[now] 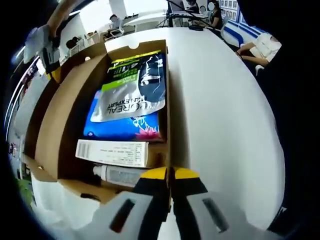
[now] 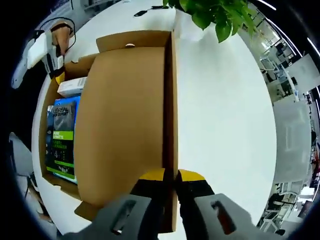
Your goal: Operate the shoe box by opening the lid, removing the specified soft item, and placing it in the target area until the item is outside and the box remains undamaged.
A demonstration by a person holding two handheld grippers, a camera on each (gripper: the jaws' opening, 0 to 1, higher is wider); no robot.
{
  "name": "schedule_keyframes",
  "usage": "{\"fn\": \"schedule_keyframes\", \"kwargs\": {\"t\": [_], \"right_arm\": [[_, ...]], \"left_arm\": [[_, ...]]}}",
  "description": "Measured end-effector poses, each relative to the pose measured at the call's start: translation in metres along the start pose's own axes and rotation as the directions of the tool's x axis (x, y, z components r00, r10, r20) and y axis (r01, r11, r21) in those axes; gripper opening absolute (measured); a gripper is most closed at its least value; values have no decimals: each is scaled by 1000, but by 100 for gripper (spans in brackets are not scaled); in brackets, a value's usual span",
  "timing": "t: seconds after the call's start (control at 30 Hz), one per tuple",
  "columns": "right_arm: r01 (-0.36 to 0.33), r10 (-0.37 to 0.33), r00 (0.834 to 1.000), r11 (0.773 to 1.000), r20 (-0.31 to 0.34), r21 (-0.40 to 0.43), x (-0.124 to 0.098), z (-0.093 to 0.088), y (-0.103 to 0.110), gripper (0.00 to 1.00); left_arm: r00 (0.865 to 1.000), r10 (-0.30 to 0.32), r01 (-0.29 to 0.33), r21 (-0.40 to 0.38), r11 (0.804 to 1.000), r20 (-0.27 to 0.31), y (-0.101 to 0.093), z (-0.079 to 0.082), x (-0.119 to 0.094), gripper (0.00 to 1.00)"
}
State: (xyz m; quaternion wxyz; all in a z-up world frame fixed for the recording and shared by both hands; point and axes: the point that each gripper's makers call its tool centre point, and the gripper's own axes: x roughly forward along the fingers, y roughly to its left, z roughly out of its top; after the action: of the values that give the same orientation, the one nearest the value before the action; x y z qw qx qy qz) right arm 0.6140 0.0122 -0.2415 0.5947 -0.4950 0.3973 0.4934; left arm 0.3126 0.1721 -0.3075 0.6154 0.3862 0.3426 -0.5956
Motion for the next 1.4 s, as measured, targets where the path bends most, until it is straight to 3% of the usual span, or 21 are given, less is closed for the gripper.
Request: {"fn": "schedule_keyframes", "kwargs": {"t": [0.47, 0.77, 1.13, 1.4], "right_arm": [[-32, 32, 999, 998, -4, 54, 15, -3, 0, 8], [-15, 16, 1000, 999, -13, 47, 16, -4, -1, 10], [17, -17, 1000, 999, -4, 47, 7, -1, 0, 10], [82, -81, 997, 995, -18, 59, -12, -6, -12, 17]], "left_arm": [[1000, 2, -2, 10, 1000, -2, 1, 0, 0, 2], [1000, 4, -4, 17, 1000, -3, 1, 0, -1, 2], [1000, 8, -8, 14, 1000, -7, 1, -1, -1, 2], [1000, 10, -10, 12, 1000, -11, 1, -1, -1, 2]]}}
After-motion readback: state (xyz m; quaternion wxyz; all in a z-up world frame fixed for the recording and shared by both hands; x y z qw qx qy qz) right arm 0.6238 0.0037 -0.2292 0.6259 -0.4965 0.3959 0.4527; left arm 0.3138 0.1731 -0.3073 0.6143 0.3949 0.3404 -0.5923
